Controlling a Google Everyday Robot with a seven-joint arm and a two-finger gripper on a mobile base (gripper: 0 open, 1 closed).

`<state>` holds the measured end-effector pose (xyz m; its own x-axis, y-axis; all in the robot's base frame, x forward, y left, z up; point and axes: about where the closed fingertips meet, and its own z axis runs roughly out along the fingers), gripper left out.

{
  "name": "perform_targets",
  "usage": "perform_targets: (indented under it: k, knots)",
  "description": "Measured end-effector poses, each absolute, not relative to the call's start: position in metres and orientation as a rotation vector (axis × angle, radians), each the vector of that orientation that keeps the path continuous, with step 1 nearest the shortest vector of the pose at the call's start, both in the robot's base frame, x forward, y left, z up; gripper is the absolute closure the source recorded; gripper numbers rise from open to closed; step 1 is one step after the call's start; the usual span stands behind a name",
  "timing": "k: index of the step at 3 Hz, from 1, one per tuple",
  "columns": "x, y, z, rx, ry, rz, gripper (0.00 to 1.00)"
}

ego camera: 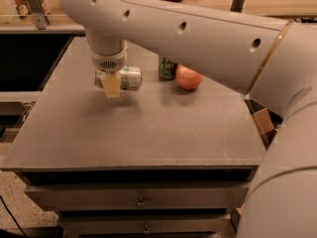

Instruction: Knock 7up can over

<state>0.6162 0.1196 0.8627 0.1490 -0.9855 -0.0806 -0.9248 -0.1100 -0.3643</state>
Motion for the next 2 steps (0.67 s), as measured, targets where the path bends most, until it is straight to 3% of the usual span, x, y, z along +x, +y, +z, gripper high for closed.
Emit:
perform_targets:
  k: [1, 2]
  knots:
    - [0.595, 0.081, 0.849, -2.276, 1.914, -0.416, 1.00]
    - [0.579, 0.057, 0.845, -2.383, 1.959, -0.462, 0.82]
